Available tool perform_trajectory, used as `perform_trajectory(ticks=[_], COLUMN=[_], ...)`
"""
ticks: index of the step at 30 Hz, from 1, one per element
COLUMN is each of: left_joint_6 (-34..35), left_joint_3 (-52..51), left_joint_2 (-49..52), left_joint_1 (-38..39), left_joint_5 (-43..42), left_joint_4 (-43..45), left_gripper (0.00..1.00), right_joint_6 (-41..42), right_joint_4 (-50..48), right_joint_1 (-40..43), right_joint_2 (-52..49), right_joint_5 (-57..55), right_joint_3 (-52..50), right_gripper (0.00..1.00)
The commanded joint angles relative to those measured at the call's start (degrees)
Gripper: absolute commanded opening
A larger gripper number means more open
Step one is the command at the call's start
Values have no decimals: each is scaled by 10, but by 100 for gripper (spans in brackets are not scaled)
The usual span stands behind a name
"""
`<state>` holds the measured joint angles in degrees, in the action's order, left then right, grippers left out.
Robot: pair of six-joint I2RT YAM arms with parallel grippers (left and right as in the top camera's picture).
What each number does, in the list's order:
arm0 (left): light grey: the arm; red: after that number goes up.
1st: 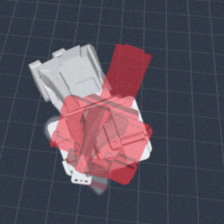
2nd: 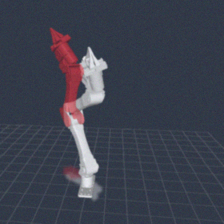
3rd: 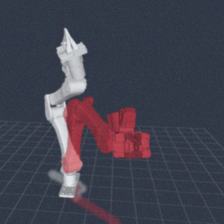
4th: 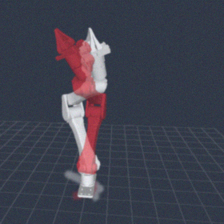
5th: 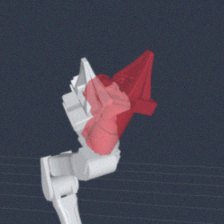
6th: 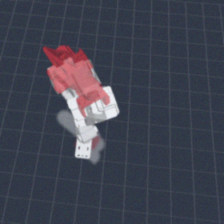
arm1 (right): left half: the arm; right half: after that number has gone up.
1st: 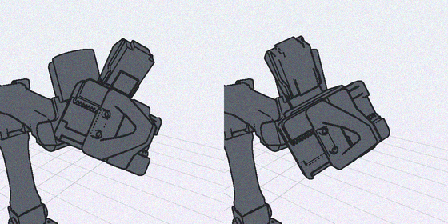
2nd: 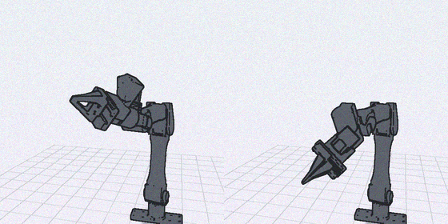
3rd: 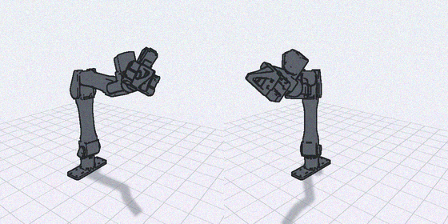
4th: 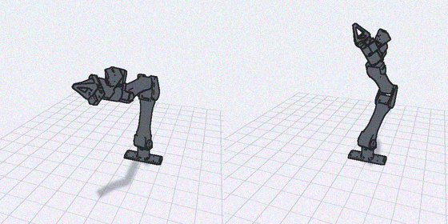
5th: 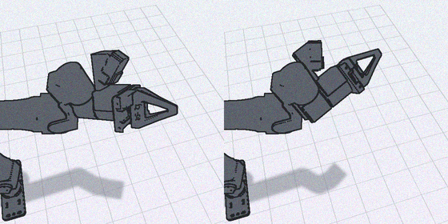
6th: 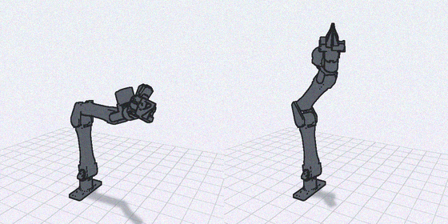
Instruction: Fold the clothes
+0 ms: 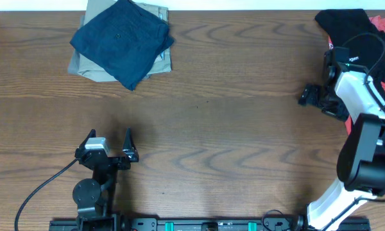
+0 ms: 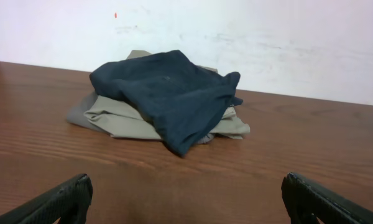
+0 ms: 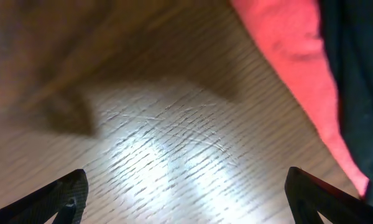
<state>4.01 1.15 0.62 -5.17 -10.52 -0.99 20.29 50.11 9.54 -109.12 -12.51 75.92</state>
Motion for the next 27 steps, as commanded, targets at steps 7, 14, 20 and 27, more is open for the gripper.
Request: perform_trajectory(ticks=[7,14,20,27], left_joint_6=[-10,-10,-10,-10], left_joint_3=[-9,-9,-9,-9], left_joint_2=[-4,-4,-4,-4], left_joint_1=[-3,-3,-3,-3], left_joint_5=[-4,-4,-3,-4], left_joint_4=[-19,-19,-19,-19], left_gripper=[98,98,98,98], right_joint_6=[-6,-7,-7,-6], right_joint_4=[0,-2,-23,-40], right_joint_1=[-55,-139,-200,-217], right_joint_2=[174,276,335,384], right_joint_5=[-10,-36,-100,-69], right_joint_3=[5,5,3,-35], right_gripper=[99,99,99,99])
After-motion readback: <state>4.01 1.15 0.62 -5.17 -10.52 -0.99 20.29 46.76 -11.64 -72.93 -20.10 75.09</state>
